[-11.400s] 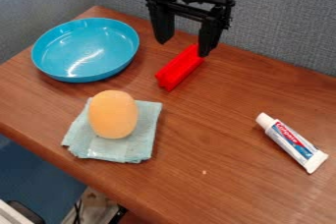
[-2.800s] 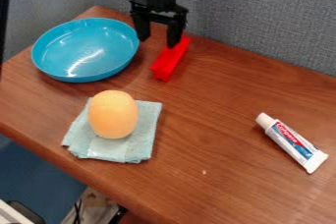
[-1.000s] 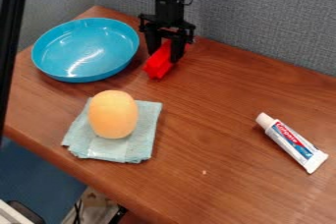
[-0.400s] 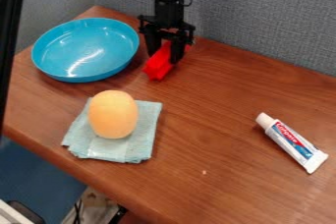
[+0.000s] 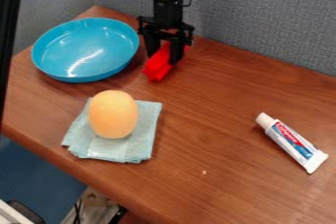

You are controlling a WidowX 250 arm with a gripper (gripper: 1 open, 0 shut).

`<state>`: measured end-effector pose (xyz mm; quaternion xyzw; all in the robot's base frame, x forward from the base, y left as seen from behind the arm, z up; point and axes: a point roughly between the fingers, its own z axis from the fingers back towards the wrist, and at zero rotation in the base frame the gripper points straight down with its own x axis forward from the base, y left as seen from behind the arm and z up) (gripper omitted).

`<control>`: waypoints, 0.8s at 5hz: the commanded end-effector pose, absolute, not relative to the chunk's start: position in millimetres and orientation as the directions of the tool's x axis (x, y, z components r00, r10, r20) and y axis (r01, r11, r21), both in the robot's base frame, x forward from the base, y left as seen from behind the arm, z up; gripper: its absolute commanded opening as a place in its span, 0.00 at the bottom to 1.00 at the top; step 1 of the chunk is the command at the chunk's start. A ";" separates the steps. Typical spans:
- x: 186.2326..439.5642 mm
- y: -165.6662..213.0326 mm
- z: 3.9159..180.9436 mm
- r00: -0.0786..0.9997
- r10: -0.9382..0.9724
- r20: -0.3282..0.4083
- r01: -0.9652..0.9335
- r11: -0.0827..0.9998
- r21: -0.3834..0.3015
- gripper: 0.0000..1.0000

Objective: Put the red object on the blue plate

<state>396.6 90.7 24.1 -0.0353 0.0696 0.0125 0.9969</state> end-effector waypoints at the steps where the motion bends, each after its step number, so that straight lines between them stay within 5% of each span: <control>1: 397.8 98.4 51.9 0.996 0.040 -0.078 -0.045 0.997 -0.065 0.00; 4: 393.6 97.8 58.6 0.997 0.033 -0.073 -0.038 0.996 -0.077 0.00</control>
